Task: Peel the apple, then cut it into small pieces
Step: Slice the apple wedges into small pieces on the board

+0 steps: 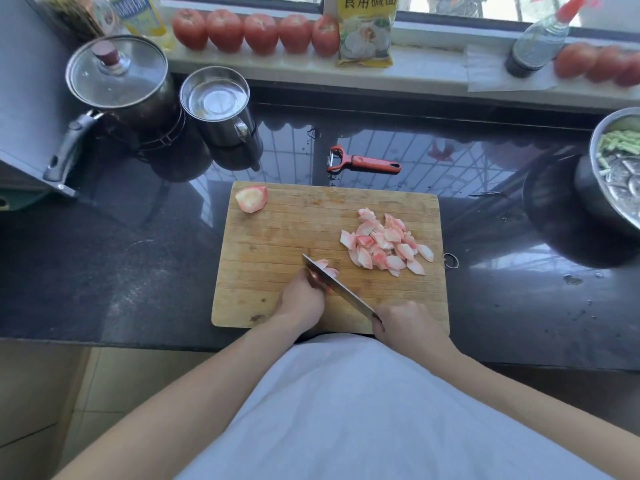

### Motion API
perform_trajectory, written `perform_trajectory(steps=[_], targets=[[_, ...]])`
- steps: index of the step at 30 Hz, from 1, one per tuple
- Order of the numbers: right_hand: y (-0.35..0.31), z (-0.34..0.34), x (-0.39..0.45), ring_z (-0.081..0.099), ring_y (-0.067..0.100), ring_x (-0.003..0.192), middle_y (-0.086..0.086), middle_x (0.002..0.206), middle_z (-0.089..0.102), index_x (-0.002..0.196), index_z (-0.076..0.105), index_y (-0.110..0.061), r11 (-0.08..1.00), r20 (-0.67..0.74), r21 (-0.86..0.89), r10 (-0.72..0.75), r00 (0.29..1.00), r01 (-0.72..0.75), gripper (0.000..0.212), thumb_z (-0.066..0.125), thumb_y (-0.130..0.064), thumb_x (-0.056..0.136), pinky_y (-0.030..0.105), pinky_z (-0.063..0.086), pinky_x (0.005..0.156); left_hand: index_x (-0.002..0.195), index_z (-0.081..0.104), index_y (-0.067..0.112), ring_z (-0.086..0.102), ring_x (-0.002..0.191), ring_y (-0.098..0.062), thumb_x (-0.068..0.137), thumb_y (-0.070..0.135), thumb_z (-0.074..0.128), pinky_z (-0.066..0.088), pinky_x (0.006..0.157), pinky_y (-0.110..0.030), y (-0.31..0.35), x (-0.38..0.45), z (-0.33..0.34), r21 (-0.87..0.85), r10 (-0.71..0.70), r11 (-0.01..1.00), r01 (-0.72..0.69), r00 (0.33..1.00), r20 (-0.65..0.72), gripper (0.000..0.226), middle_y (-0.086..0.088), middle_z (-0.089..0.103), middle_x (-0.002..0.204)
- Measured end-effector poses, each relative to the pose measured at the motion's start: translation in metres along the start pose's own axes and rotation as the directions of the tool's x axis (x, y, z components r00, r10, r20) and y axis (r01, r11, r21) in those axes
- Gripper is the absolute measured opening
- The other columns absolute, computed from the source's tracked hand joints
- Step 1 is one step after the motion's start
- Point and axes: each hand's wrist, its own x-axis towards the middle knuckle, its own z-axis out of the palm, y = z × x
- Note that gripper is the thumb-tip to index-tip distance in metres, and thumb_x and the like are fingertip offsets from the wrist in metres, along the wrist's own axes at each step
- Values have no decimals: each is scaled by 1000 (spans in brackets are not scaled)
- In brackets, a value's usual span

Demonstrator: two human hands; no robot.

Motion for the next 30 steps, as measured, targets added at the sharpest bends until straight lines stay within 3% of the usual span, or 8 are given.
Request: perform_trajectory(steps=[6,10,13,16,19,23,26,30], targets=[[-27,8,38,64,37,80,12,86,66,89,63,-14,1000,-62,1,-26,998,26,13,52,-16,95,37,42,58,126,65,50,58,122,-18,91,44,61,41,103,-27,3,-1,-2,-33,-58,998,58,998,-2,35,19,64,133],[-10,5,29,64,32,73,7,78,67,87,67,-17,986,-112,115,134,985,-121,24,48,-27,99,42,56,63,95,59,27,63,91,-18,100,24,54,56,92,-41,6,-3,0,10,-114,993,114,992,-57,8,10,67,100],[1,-1,24,61,31,69,6,73,64,82,66,-17,963,-169,202,213,962,-178,28,49,-33,98,42,54,61,84,49,23,61,84,-22,103,25,52,56,86,-44,7,-4,0,4,-131,991,132,989,-64,19,5,62,91],[-5,-8,11,60,30,66,4,68,63,75,63,-15,972,-155,202,150,976,-117,30,53,-32,97,40,51,58,89,51,25,63,90,-26,103,35,51,55,80,-42,9,-5,-1,36,-141,989,144,988,-58,17,0,62,97],[-10,-10,-1,55,30,62,2,60,53,68,54,-17,982,-93,183,68,993,-50,31,55,-27,97,35,41,54,89,47,24,60,87,-26,104,37,47,40,65,-34,13,-8,-3,130,-134,982,141,989,-58,20,-5,62,100],[-8,-13,-4,45,26,62,4,65,54,73,60,-11,988,-85,151,32,996,-19,29,53,-24,98,32,28,56,94,47,22,57,86,-24,103,38,47,34,59,-33,14,-9,-3,153,-142,977,149,988,-54,19,-6,63,101],[-10,-13,-6,48,25,65,9,76,66,80,64,-10,994,-73,112,23,997,-15,28,51,-26,99,32,30,57,100,49,20,57,89,-26,103,37,49,34,60,-33,16,-10,-3,152,-138,978,145,989,-54,17,-4,62,104],[-9,-11,-5,60,30,71,10,77,66,83,66,-9,995,-48,100,17,999,-12,29,50,-26,99,35,44,59,106,50,22,58,93,-26,103,33,49,41,72,-35,16,-12,-2,130,-130,982,136,990,-56,11,-4,63,107]])
